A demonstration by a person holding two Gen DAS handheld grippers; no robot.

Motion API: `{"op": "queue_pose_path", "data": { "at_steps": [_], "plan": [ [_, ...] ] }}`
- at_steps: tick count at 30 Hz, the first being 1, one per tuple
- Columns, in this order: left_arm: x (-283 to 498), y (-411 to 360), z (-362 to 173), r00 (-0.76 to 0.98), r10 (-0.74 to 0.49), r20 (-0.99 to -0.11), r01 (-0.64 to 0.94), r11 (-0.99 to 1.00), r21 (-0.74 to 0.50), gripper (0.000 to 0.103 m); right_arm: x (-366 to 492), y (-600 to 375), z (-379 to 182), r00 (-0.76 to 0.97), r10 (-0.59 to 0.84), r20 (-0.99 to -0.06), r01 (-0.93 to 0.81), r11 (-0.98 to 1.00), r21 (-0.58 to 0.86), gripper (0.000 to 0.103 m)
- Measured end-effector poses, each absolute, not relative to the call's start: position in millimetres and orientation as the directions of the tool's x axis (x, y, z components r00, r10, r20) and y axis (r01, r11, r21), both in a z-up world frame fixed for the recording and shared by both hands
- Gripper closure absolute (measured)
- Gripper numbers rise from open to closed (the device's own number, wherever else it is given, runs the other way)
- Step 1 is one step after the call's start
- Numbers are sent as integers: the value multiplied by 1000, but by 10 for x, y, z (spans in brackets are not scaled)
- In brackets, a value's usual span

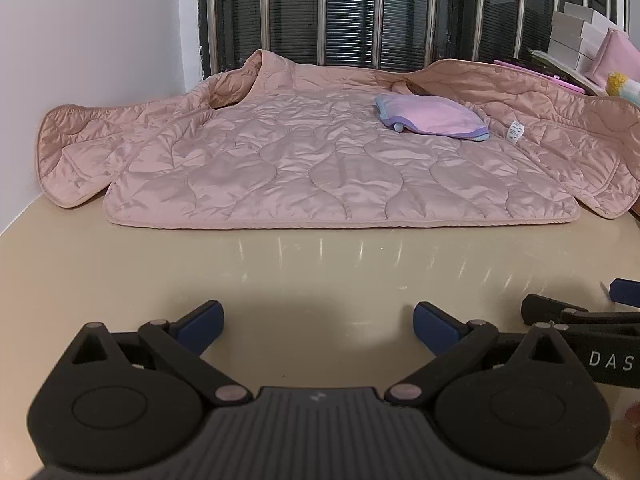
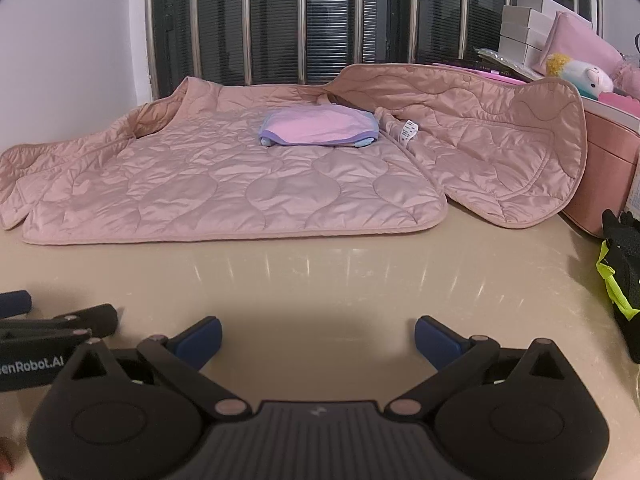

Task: Fold clothes

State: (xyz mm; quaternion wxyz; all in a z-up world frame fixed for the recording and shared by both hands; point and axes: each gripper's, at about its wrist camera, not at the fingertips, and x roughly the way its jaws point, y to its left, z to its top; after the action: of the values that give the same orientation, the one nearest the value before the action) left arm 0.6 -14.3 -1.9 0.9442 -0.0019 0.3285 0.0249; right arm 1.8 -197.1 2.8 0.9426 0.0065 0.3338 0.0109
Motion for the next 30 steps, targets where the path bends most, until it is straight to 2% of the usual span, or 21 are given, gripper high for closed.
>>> {"op": "queue_pose_path", "data": {
  "at_steps": [30],
  "plan": [
    [4,-148,-12,779,46,-625,-50,999,11,1,22,-1981,14,779,34,-626,-29,999,18,0]
  ]
}}
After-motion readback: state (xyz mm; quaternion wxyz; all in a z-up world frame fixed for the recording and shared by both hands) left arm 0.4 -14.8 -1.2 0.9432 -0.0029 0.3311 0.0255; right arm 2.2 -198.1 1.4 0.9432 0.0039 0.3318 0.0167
